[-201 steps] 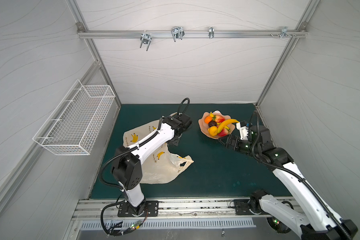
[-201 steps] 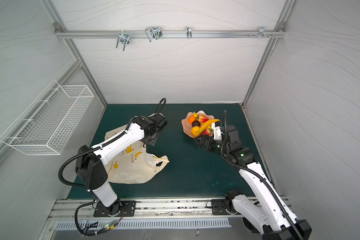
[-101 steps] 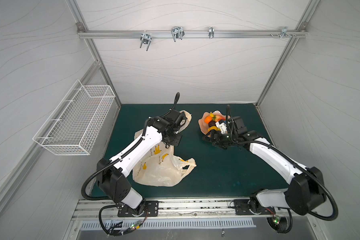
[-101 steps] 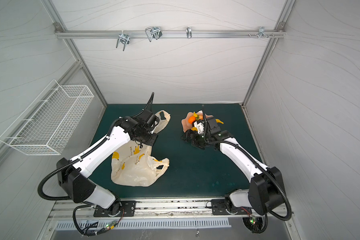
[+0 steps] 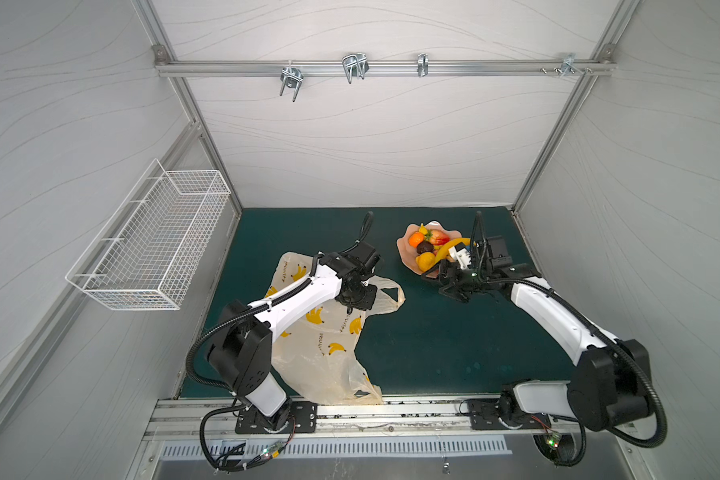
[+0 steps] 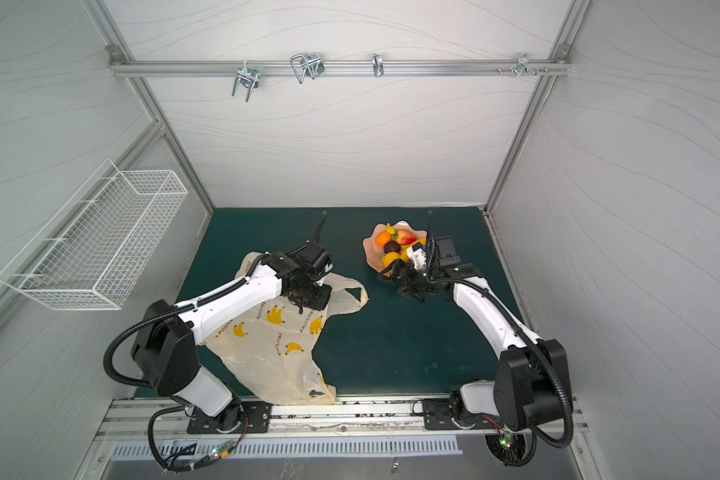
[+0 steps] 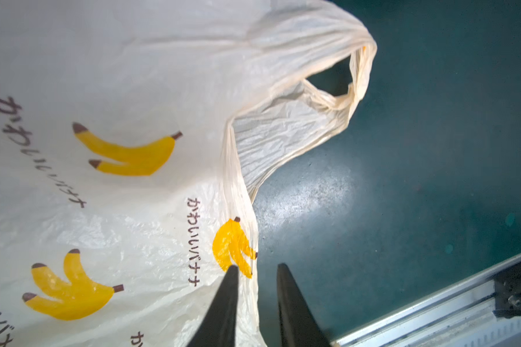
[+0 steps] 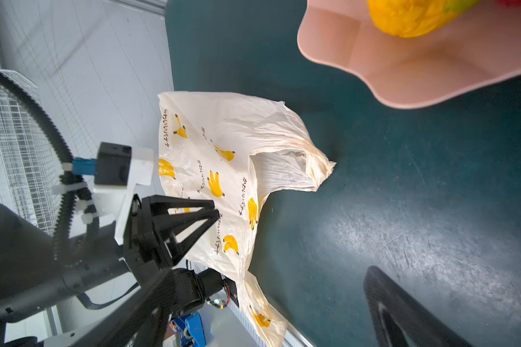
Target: Place the fruits into the plastic bag
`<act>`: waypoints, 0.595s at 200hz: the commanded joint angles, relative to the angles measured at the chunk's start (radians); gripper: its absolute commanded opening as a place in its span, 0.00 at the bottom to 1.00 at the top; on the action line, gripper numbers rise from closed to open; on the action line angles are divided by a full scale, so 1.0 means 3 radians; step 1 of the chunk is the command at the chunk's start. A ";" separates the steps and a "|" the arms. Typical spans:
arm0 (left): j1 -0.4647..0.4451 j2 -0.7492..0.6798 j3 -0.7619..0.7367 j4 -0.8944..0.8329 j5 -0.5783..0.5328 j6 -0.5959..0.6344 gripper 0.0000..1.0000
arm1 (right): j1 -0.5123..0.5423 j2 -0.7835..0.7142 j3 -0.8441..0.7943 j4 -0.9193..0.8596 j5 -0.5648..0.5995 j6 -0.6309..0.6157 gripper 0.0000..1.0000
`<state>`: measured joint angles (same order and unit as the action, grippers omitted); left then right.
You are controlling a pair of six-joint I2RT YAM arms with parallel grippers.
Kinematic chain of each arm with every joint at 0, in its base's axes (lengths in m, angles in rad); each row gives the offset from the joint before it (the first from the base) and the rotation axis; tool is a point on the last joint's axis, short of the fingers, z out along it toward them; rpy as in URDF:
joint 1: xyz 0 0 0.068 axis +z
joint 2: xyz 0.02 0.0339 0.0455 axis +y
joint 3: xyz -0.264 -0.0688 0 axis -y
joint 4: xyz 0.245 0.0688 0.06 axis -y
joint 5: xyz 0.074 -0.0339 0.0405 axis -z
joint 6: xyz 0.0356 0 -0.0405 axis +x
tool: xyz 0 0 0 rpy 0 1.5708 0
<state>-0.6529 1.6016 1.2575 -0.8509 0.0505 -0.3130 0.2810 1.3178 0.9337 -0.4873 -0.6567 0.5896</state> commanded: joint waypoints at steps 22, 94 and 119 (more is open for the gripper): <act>-0.0137 0.0086 0.0051 -0.0013 0.0017 -0.0080 0.33 | -0.0004 -0.0062 -0.0202 0.0172 -0.0174 0.0095 0.99; -0.0613 0.0892 0.0537 -0.0771 -0.0996 -0.0389 0.45 | -0.0063 -0.0210 -0.0309 0.0049 -0.0197 0.0036 0.99; -0.0707 0.0947 0.0521 -0.0894 -0.1100 -0.0473 0.42 | -0.0117 -0.0225 -0.0325 0.0030 -0.0231 0.0009 0.99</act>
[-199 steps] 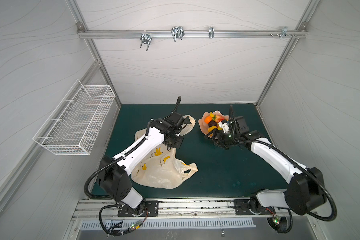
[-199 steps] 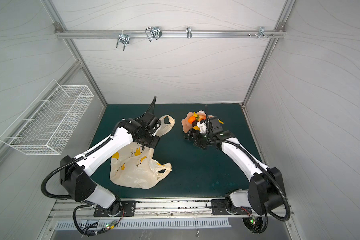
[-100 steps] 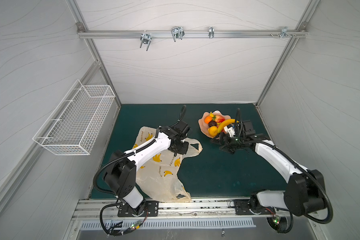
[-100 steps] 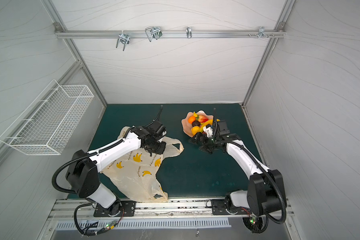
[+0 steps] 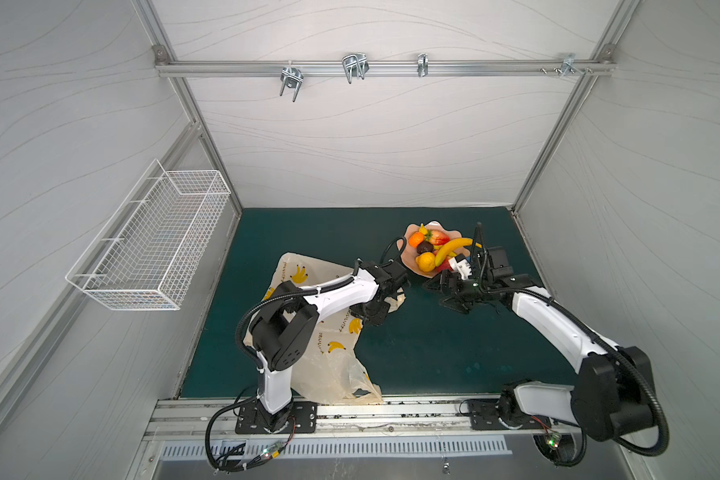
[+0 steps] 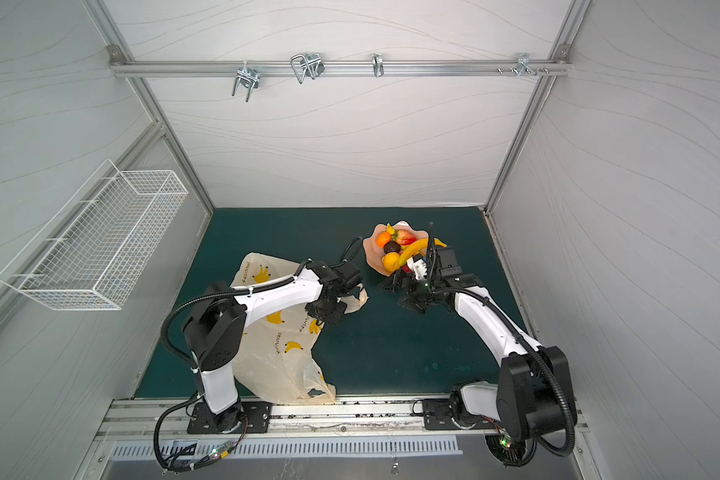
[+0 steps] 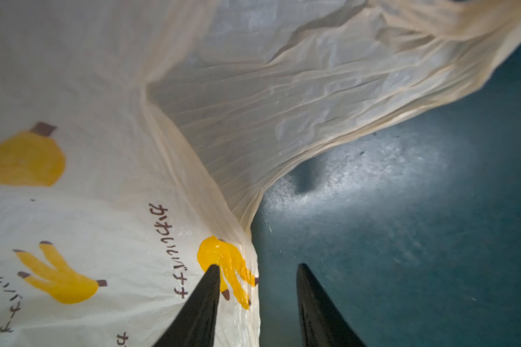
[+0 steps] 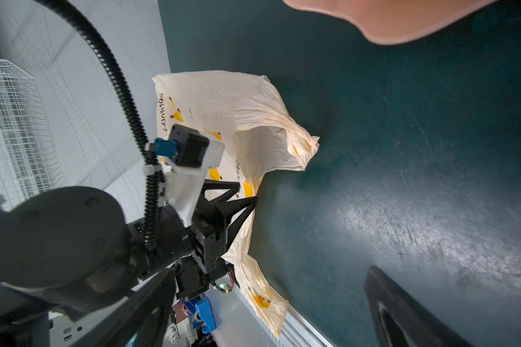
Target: Place the fruits into the plastic bag
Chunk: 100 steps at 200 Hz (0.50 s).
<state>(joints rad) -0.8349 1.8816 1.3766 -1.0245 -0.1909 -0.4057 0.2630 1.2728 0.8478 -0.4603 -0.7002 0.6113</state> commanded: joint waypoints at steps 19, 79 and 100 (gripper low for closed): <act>-0.0127 0.0013 0.0036 -0.0383 -0.0384 -0.0206 0.38 | -0.0089 -0.0104 -0.0039 -0.0076 -0.0104 -0.0082 0.99; -0.0142 -0.0032 -0.0160 -0.0234 -0.0264 -0.0167 0.35 | -0.0160 -0.0163 -0.0095 -0.0037 -0.0146 -0.0079 0.99; -0.0142 -0.0013 -0.0199 -0.0201 -0.0269 -0.0162 0.34 | -0.0165 -0.0168 -0.0099 -0.0027 -0.0151 -0.0078 0.99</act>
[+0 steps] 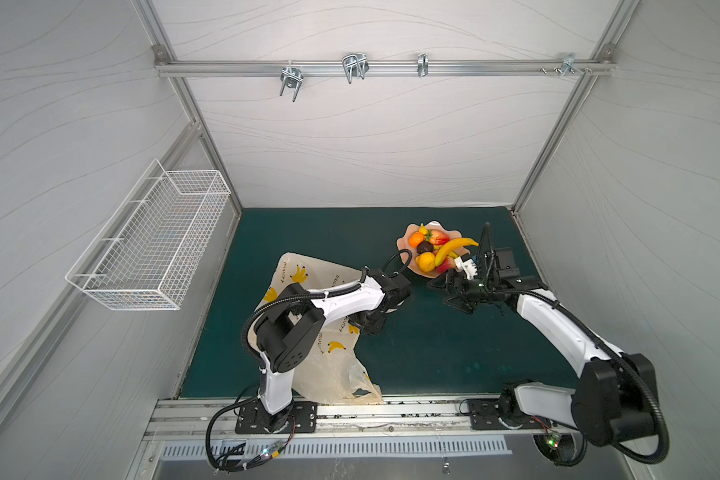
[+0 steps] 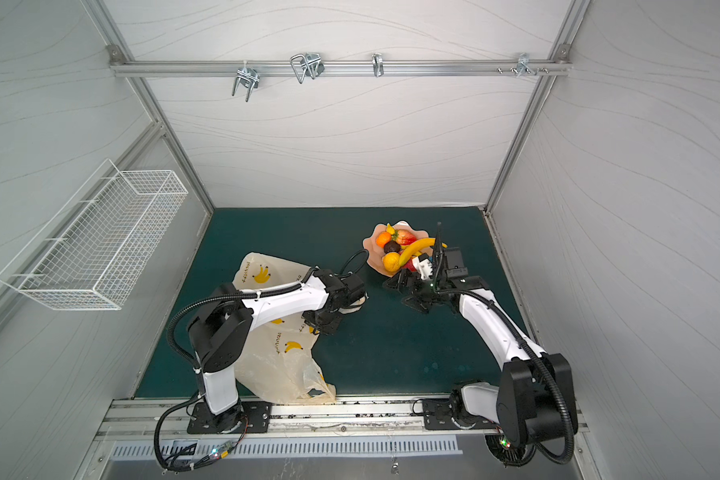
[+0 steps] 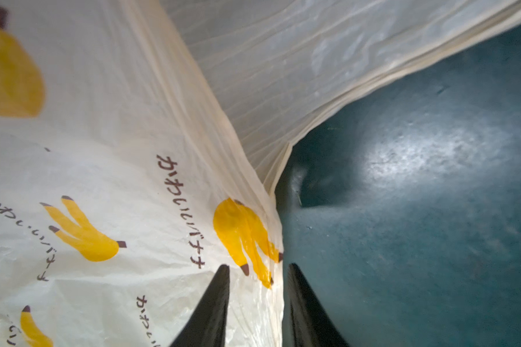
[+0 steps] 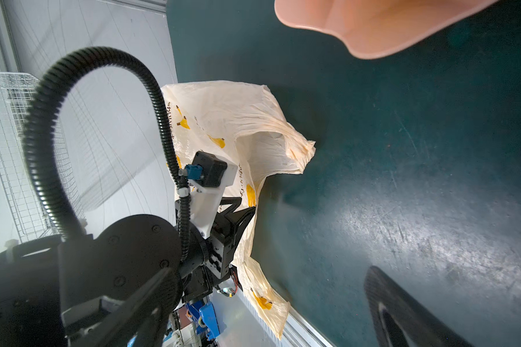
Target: Place the fruits into the plastic bag
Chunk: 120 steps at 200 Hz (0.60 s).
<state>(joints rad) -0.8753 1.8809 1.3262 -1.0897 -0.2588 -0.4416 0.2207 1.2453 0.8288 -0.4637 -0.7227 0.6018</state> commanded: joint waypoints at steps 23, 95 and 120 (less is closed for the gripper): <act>-0.0025 0.0009 -0.0049 0.0051 0.0019 0.0003 0.33 | -0.0023 -0.0098 -0.0047 -0.0004 -0.0076 -0.0037 0.99; -0.0058 0.0073 -0.0143 0.0083 -0.0083 0.0000 0.29 | -0.0021 -0.0127 -0.0077 0.0024 -0.0059 -0.0005 0.99; -0.0068 0.0096 -0.0189 0.0102 -0.0135 0.0014 0.23 | -0.0026 -0.0128 -0.0069 0.0033 -0.0048 -0.0002 0.99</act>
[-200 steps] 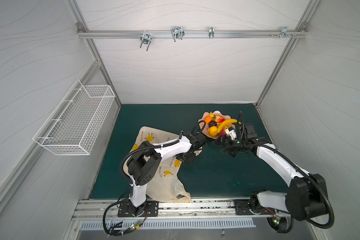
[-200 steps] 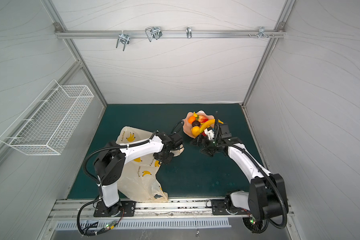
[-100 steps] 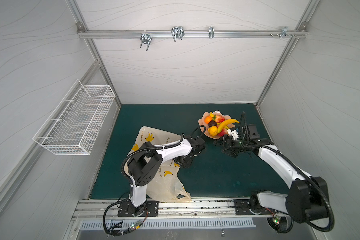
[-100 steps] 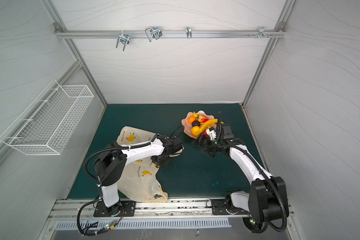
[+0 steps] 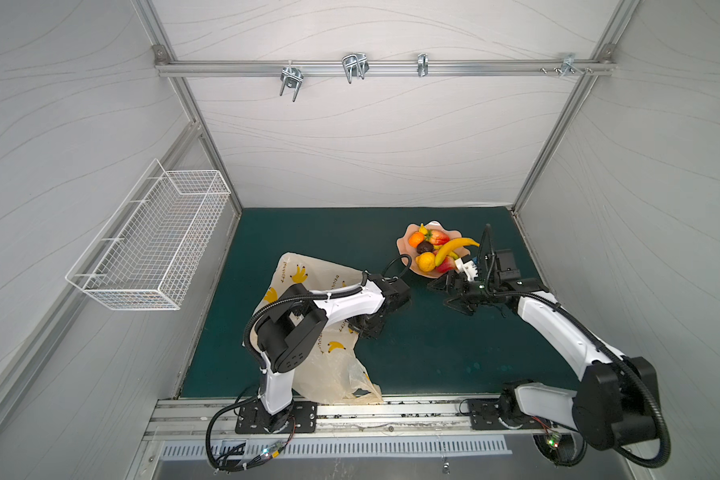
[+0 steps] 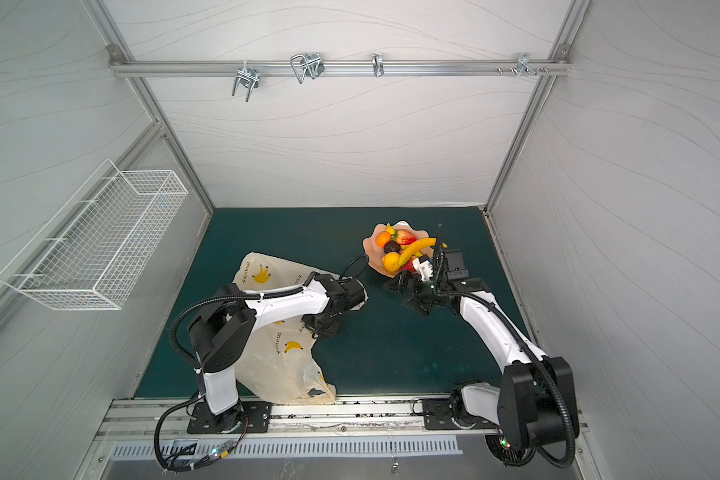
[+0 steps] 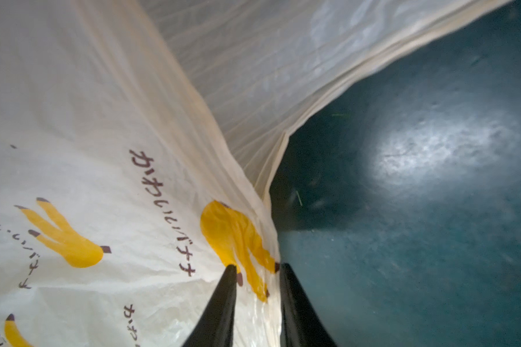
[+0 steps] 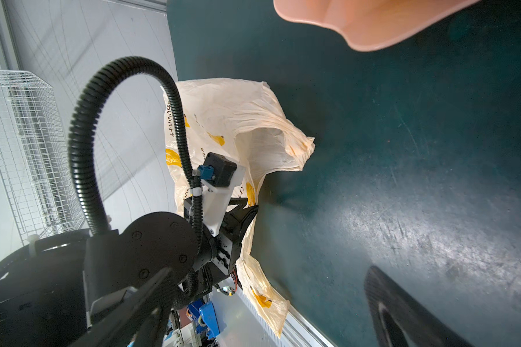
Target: Place the fruits into the plastic bag
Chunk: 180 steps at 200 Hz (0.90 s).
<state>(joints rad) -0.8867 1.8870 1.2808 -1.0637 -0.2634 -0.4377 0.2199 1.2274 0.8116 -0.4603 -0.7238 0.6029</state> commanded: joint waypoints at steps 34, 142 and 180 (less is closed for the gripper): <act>-0.0032 0.0037 -0.0081 0.0023 -0.0165 0.0027 0.06 | -0.0025 -0.0080 0.0005 0.0034 -0.0032 0.0015 0.99; 0.0090 -0.0721 0.0075 -0.0149 -0.0075 0.0121 0.00 | 0.0094 -0.0052 -0.0041 0.0248 -0.0131 0.0273 0.99; 0.0264 -0.0974 -0.0069 0.0110 0.0329 0.0243 0.00 | 0.0594 0.0138 -0.0024 0.0598 -0.0175 0.0613 0.97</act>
<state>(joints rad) -0.8371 1.6341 1.2743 -1.0779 -0.2470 -0.3931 0.3042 1.2320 0.8104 -0.3752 -0.7460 0.7006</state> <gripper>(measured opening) 0.047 0.981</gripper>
